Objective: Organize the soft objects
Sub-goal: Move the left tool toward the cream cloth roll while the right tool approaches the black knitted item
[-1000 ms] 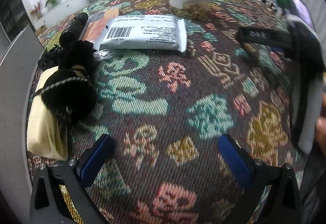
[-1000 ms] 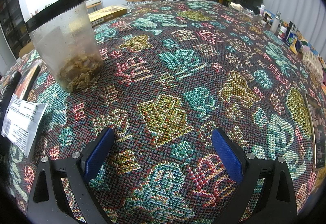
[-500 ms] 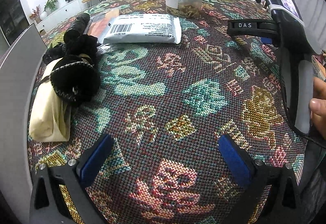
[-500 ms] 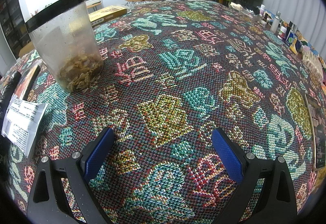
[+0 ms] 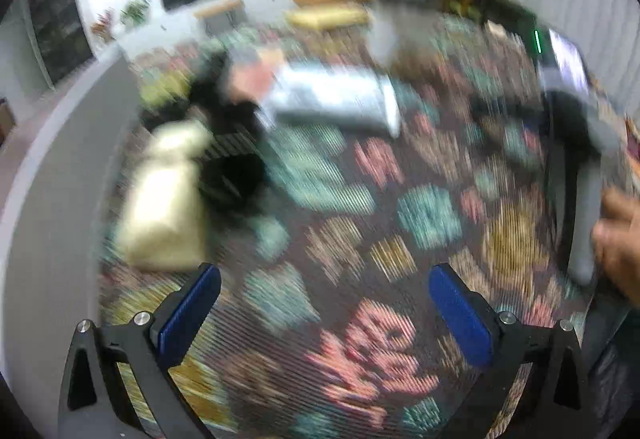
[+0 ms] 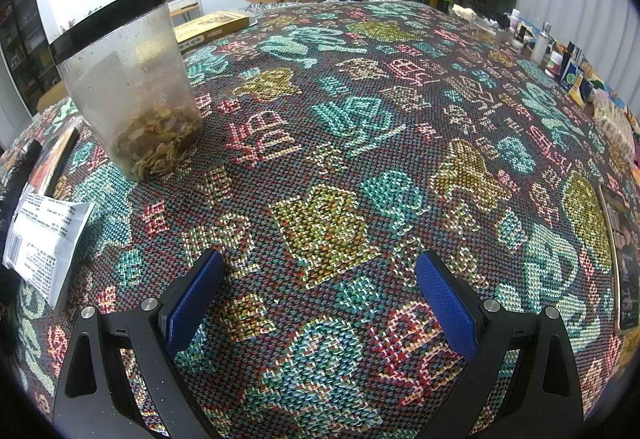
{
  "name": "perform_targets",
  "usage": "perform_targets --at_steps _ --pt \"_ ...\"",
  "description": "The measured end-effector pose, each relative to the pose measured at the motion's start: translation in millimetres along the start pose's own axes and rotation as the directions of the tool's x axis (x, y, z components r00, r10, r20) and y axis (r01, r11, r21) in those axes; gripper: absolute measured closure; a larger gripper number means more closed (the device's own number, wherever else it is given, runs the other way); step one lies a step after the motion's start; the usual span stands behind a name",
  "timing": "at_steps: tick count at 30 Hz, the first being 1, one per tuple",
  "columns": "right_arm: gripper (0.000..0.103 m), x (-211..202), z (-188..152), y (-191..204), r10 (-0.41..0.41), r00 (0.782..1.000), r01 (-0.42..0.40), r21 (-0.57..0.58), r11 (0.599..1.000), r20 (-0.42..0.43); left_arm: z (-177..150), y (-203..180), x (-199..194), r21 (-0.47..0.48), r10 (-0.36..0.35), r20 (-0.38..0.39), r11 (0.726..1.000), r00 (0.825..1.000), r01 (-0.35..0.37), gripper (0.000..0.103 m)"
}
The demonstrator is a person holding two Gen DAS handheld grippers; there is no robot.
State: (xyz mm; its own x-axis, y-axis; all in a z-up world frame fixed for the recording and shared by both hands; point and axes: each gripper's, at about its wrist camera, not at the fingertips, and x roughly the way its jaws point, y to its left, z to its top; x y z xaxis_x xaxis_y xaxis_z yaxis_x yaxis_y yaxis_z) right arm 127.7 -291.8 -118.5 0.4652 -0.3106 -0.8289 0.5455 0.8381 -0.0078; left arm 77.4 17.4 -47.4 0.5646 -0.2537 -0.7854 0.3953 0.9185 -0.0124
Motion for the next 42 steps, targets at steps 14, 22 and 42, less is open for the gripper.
perform_targets --at_steps 14,22,42 --pt "0.005 -0.4 -0.4 0.7 0.000 1.000 0.000 0.000 1.000 0.000 74.3 82.8 80.2 -0.190 0.008 -0.154 0.981 0.988 -0.038 0.000" --pt "0.005 -0.4 -0.3 0.7 0.000 1.000 0.000 0.000 1.000 0.000 73.2 79.9 77.2 -0.155 0.062 -0.125 0.985 0.990 -0.081 0.000" --pt "0.005 -0.5 -0.3 0.8 0.000 1.000 0.000 0.000 1.000 0.000 22.8 -5.3 51.0 -0.078 -0.328 -0.208 0.945 0.921 0.319 0.000"
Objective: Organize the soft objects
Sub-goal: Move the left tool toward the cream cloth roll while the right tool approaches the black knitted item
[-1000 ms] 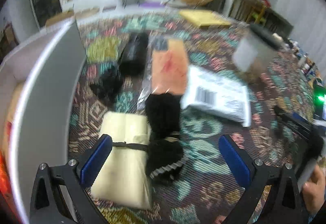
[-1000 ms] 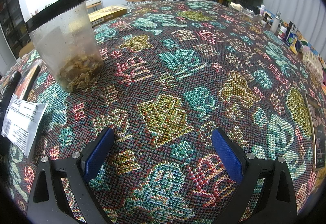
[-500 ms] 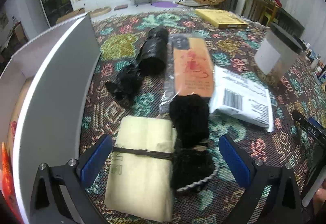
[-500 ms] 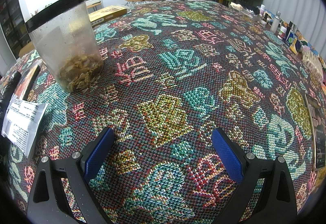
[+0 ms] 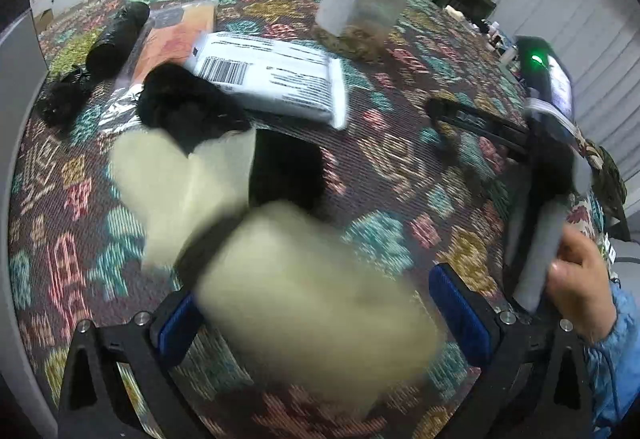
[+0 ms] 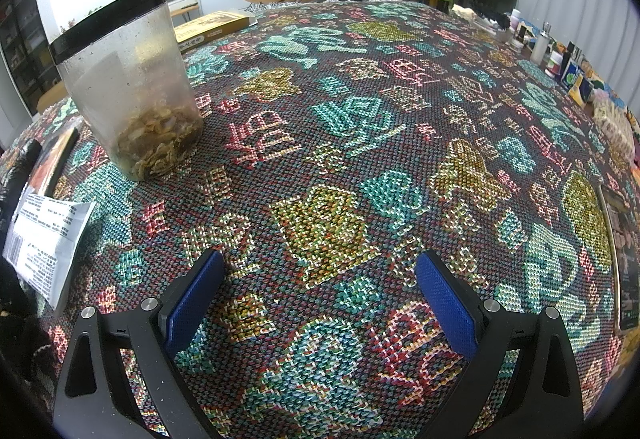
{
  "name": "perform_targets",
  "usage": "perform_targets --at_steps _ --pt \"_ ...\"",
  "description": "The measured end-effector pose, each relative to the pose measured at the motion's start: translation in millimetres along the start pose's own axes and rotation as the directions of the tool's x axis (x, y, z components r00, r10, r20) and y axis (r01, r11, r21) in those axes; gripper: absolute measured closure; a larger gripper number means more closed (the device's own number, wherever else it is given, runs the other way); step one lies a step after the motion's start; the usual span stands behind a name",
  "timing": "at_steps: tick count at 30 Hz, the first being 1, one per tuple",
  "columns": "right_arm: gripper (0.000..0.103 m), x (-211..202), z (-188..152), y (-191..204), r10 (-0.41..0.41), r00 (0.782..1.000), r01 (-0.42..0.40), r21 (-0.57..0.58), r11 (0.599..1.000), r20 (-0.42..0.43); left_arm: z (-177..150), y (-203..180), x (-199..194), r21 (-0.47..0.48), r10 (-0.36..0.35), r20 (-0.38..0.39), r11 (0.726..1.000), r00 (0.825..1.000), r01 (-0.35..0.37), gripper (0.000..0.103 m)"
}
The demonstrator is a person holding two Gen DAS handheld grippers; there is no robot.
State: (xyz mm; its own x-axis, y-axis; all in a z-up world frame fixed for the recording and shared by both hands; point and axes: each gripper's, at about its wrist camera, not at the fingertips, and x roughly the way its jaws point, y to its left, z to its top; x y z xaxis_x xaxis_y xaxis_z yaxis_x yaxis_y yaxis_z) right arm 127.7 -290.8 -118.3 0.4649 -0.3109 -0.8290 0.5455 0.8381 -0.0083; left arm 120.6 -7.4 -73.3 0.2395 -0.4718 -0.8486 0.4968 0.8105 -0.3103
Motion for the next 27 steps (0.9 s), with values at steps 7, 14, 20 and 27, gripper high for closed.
perform_targets --at_steps 7,14,20,27 --pt "0.005 0.0 0.0 0.1 0.000 1.000 0.000 0.000 1.000 0.000 -16.8 39.0 -57.4 -0.180 0.039 0.130 0.984 0.991 -0.015 0.000" --pt "0.005 0.1 0.1 0.0 0.000 1.000 0.000 0.000 1.000 0.000 -1.6 22.1 -42.5 -0.240 0.089 0.133 0.969 0.987 -0.055 0.000" --pt "0.005 0.1 0.1 0.0 0.000 1.000 0.000 0.000 1.000 0.000 -12.6 51.8 -27.4 -0.397 0.181 0.094 0.909 0.979 -0.130 0.000" --pt "0.005 0.1 0.1 0.0 0.000 1.000 0.000 0.000 1.000 0.000 -59.4 60.9 -86.6 -0.331 0.346 0.054 0.891 0.937 -0.310 0.003"
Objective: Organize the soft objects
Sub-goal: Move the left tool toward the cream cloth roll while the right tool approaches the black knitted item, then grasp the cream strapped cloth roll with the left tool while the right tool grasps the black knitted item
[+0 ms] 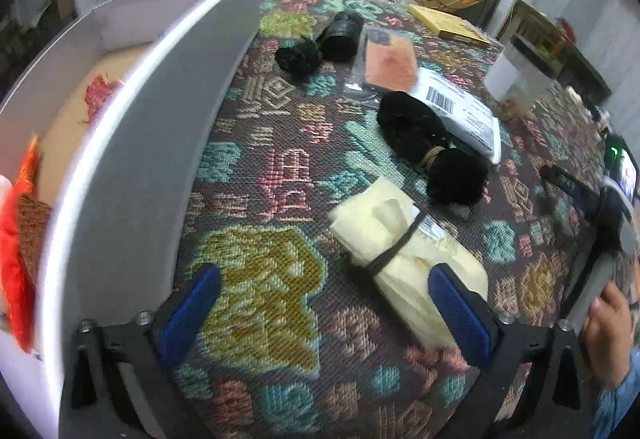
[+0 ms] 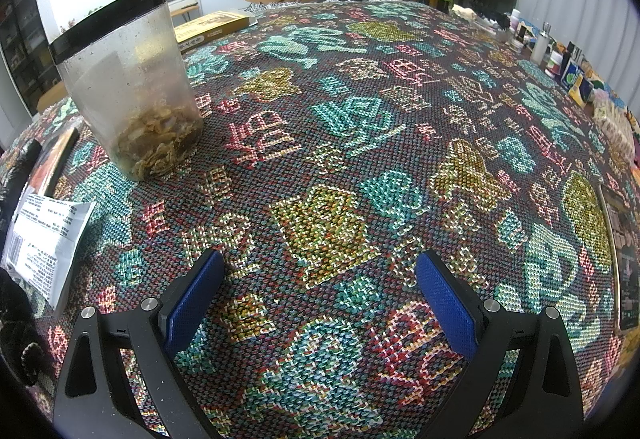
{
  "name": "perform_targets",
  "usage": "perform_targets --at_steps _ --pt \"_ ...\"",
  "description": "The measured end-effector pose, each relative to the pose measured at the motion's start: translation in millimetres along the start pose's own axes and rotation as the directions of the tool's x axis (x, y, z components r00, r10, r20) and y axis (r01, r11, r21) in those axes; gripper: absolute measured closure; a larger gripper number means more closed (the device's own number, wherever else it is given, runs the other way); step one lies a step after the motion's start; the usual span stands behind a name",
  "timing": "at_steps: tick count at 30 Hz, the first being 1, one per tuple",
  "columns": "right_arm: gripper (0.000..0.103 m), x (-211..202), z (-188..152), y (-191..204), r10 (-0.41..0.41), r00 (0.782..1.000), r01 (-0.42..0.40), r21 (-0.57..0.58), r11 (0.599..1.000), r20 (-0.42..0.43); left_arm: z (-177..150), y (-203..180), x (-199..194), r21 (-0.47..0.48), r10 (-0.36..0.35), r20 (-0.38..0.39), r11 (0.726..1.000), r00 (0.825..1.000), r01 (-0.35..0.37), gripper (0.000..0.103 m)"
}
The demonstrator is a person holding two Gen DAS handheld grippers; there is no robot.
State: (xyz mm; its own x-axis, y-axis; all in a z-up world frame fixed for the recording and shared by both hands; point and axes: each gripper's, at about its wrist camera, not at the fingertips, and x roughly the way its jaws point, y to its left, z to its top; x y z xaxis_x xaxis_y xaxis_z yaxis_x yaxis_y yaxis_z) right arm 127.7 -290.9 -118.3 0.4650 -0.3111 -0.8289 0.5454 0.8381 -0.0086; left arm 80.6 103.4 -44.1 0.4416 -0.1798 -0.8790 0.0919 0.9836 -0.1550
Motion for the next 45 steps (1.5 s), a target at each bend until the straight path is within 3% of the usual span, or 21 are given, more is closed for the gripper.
perform_targets --at_steps 3,7,8,11,16,19,20,21,23,24,25,26,28,30,33,34,35,36,39,43,45 --pt "0.005 0.0 0.0 0.1 0.000 1.000 0.000 0.000 1.000 0.000 -3.7 -5.9 -1.1 0.013 -0.005 -0.005 1.000 1.000 0.005 0.003" --pt "0.005 0.0 0.0 0.1 0.000 1.000 0.000 0.000 1.000 0.000 -2.4 -35.1 18.5 -0.025 -0.154 -0.075 0.988 0.985 0.152 0.003" --pt "0.005 0.0 0.0 -0.1 0.000 1.000 0.000 0.000 1.000 0.000 -1.5 -47.3 23.6 -0.004 -0.136 -0.072 0.991 0.988 0.136 0.003" --pt "0.005 -0.1 -0.1 0.2 0.000 1.000 0.000 0.000 1.000 0.000 -0.2 -65.8 52.5 0.041 0.055 -0.092 0.998 0.994 -0.051 0.003" --pt "0.005 -0.1 0.2 0.0 -0.001 1.000 0.001 -0.001 1.000 0.000 -5.3 -65.2 62.6 0.044 0.089 -0.048 0.995 0.995 -0.086 0.002" --pt "0.005 0.0 0.3 -0.7 0.001 1.000 -0.001 0.000 1.000 0.000 -7.4 -61.0 56.7 0.080 0.085 0.000 0.993 0.996 -0.084 0.024" --pt "0.005 0.4 2.2 -1.8 0.018 1.000 -0.018 -0.001 1.000 -0.004 -7.5 -56.7 52.1 0.085 0.072 0.017 0.994 0.997 -0.073 0.046" --pt "0.007 -4.2 3.9 -0.4 0.041 0.998 -0.042 -0.022 0.999 -0.037 -7.0 -50.2 47.2 0.080 0.043 0.027 0.996 0.999 -0.045 0.056" --pt "0.008 -13.9 8.6 5.0 0.174 0.981 -0.181 -0.080 0.980 -0.087 -3.7 -35.5 43.7 0.051 -0.012 0.037 0.999 0.999 0.011 0.064" --pt "0.008 -32.6 2.7 15.6 0.287 0.955 -0.294 -0.115 0.949 -0.074 -5.7 -29.2 42.5 0.046 -0.023 0.042 0.999 0.999 0.021 0.066" --pt "0.008 -44.0 -1.5 24.3 0.340 0.938 -0.346 -0.141 0.928 -0.068 -7.8 -26.6 42.8 0.048 -0.027 0.042 0.999 0.999 0.025 0.067" --pt "0.008 -57.9 -7.6 40.5 0.411 0.908 -0.418 -0.191 0.888 -0.080 -11.8 -22.9 42.4 0.046 -0.041 0.046 0.998 0.998 0.039 0.068" --pt "0.008 -77.9 -19.9 92.2 0.518 0.834 -0.551 -0.338 0.763 -0.190 -16.5 -18.8 37.2 0.043 -0.058 0.059 0.998 0.997 0.055 0.069" --pt "0.009 -80.8 -26.9 132.3 0.538 0.800 -0.600 -0.400 0.693 -0.268 -21.0 -15.6 30.1 0.040 -0.076 0.072 0.996 0.995 0.074 0.069" --pt "0.016 -64.1 -30.6 177.7 0.502 0.802 -0.597 -0.400 0.696 -0.323 -25.9 -12.9 17.9 0.053 -0.099 0.084 0.994 0.992 0.095 0.070" --pt "0.029 -56.3 -32.9 186.1 0.485 0.799 -0.599 -0.395 0.697 -0.355 -28.1 -11.2 13.2 0.055 -0.116 0.089 0.992 0.989 0.111 0.070" --pt "0.053 -50.2 -35.4 190.5 0.467 0.796 -0.600 -0.401 0.692 -0.386 -28.9 -9.7 10.4 0.058 -0.123 0.094 0.991 0.988 0.118 0.070" --pt "0.064 -55.7 -36.6 193.5 0.433 0.834 -0.551 -0.467 0.691 -0.343 -30.6 -8.8 7.7 0.063 -0.125 0.098 0.991 0.987 0.119 0.070" --pt "0.064 -67.7 -35.4 178.3 0.460 0.807 -0.588 -0.440 0.678 -0.369 -34.5 -7.6 10.0 0.075 -0.140 0.071 0.988 0.988 0.135 0.069" --pt "0.064 -88.9 -40.2 151.4 0.450 0.833 -0.554 -0.472 0.686 -0.323 -35.7 -7.2 22.3 0.046 -0.141 0.041 0.989 0.989 0.139 0.066" --pt "0.064 -91.1 -44.0 143.6 0.441 0.837 -0.548 -0.468 0.694 -0.325 -33.1 -7.7 21.4 0.018 -0.157 0.042 0.988 0.987 0.156 0.050"
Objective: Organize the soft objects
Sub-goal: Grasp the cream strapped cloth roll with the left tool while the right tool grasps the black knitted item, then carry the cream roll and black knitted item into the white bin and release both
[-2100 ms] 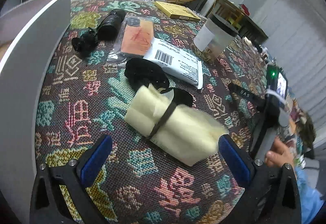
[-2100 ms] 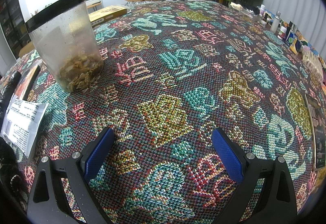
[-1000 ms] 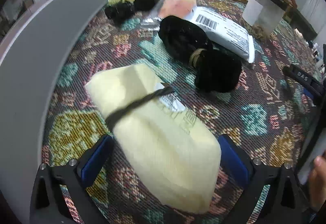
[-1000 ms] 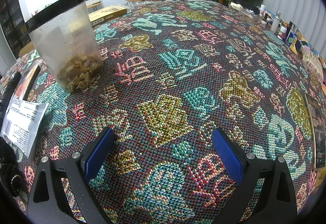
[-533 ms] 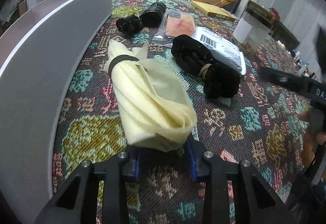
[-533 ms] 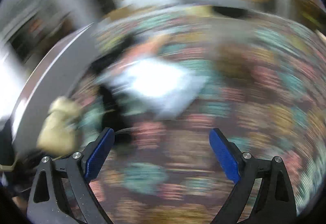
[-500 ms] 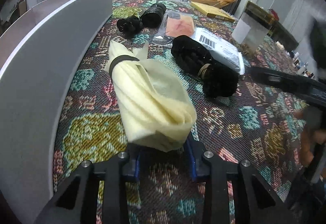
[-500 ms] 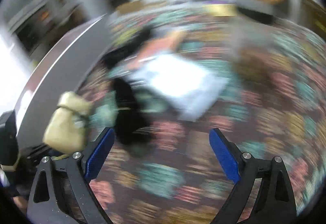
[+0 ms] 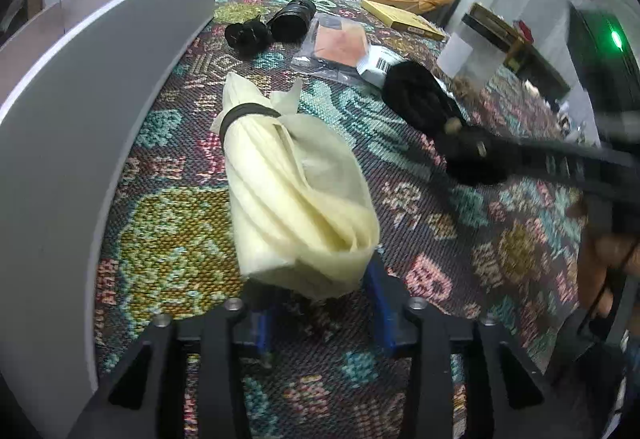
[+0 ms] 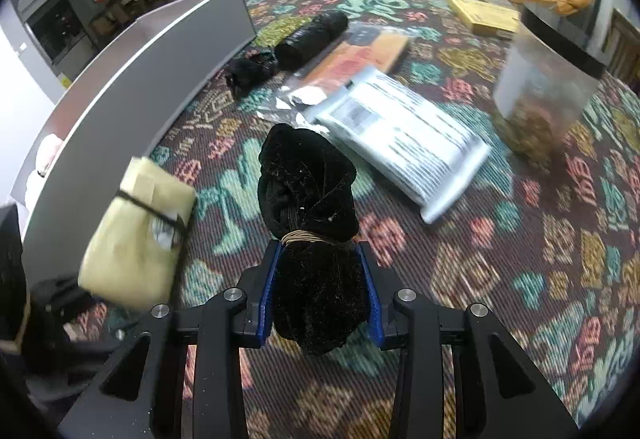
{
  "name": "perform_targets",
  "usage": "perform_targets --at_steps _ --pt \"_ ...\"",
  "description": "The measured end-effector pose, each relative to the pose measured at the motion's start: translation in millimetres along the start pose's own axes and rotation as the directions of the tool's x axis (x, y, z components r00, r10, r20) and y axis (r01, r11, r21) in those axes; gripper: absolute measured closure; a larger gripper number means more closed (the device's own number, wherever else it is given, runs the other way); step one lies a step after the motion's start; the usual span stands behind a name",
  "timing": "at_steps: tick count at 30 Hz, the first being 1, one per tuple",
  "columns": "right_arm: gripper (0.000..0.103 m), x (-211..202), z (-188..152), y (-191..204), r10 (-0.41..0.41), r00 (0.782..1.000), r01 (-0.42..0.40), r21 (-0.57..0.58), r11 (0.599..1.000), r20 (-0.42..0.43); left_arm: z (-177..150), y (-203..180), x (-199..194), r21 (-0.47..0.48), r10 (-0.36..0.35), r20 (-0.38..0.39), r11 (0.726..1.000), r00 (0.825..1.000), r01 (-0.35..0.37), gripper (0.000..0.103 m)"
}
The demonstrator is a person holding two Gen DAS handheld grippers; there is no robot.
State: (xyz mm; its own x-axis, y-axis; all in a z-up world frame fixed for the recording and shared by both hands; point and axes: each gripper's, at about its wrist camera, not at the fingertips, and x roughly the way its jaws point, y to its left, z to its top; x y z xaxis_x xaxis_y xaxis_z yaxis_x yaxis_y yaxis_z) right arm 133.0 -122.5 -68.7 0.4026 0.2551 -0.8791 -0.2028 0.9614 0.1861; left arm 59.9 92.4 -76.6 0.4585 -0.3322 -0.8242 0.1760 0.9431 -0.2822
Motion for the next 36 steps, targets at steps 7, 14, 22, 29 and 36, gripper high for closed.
perform_targets --at_steps 7,14,22,29,36 --pt "0.064 1.5 -10.8 6.4 0.023 1.000 -0.023 0.028 0.999 -0.006 22.0 24.3 -5.3 -0.163 0.004 0.115 0.986 0.993 0.015 0.076" --pt "0.064 -60.5 1.5 16.9 0.081 0.988 -0.090 0.065 0.994 0.131 29.1 30.8 -72.2 -0.158 -0.143 0.225 0.971 0.964 0.180 0.077" --pt "0.064 -115.2 80.0 141.0 0.388 0.903 -0.377 -0.091 0.922 0.185 43.0 125.7 -195.1 -0.249 0.160 0.352 0.966 0.922 -0.072 0.075" --pt "0.023 -82.4 100.3 188.2 0.546 0.829 -0.549 -0.011 0.836 0.119 10.3 190.5 -215.6 -0.403 0.431 0.249 0.860 0.867 -0.312 0.012" --pt "0.023 -57.3 32.5 73.3 0.085 0.984 -0.097 0.069 0.993 0.159 14.9 142.6 -199.4 -0.326 0.377 0.299 0.904 0.877 -0.277 0.012"
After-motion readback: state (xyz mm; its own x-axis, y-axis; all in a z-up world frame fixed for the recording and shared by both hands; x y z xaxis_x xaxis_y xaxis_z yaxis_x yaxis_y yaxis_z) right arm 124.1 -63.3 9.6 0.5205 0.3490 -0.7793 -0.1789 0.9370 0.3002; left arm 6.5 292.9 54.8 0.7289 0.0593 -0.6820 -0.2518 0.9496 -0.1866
